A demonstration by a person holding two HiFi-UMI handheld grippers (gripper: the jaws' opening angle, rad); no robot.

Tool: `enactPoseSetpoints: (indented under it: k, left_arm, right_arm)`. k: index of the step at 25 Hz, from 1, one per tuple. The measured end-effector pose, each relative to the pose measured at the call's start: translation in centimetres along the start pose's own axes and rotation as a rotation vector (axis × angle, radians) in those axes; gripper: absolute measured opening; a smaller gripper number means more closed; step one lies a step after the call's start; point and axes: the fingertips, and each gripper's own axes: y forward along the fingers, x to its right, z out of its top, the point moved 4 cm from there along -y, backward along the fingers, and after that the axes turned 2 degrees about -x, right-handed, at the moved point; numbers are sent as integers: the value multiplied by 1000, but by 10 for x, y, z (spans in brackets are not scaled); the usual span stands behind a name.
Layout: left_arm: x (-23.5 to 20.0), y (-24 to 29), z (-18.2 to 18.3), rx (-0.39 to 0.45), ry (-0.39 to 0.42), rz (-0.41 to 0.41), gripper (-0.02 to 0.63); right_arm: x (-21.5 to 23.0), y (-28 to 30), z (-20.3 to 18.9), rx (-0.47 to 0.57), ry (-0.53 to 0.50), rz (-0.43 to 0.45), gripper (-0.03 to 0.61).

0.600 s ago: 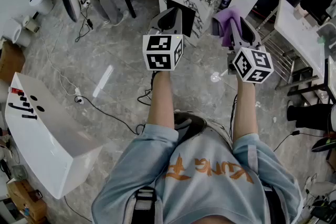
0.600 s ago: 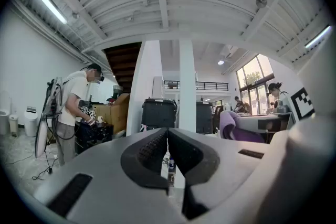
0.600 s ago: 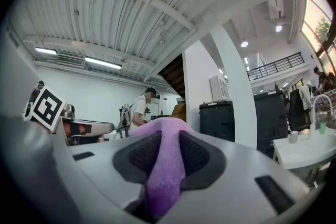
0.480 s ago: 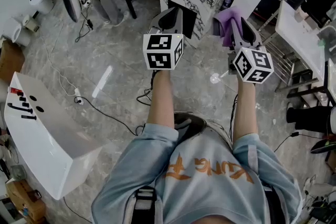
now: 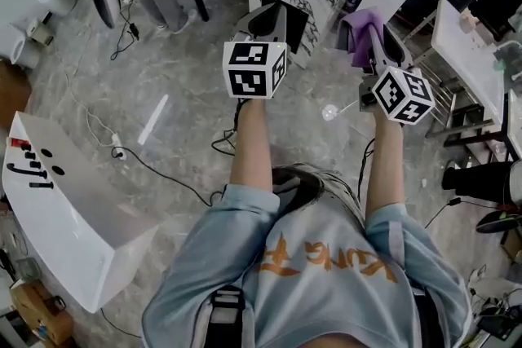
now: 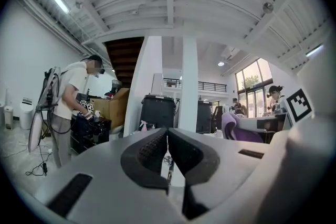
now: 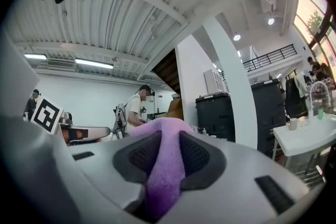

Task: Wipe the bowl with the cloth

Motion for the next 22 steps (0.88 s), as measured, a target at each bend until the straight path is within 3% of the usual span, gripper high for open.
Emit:
enactPoseSetpoints:
  k: [9, 17, 22]
  left_arm:
    - [-19, 12, 5, 10, -39, 3, 23]
    - [-73, 9, 29, 70, -47, 139, 23]
    - [-82, 34, 23, 49, -34, 142, 23]
  right_arm:
    - [13, 15, 17, 17, 12, -15, 110]
    - [29, 45, 45, 71, -28, -11, 112]
    - [43, 76, 42, 101, -2, -2, 112]
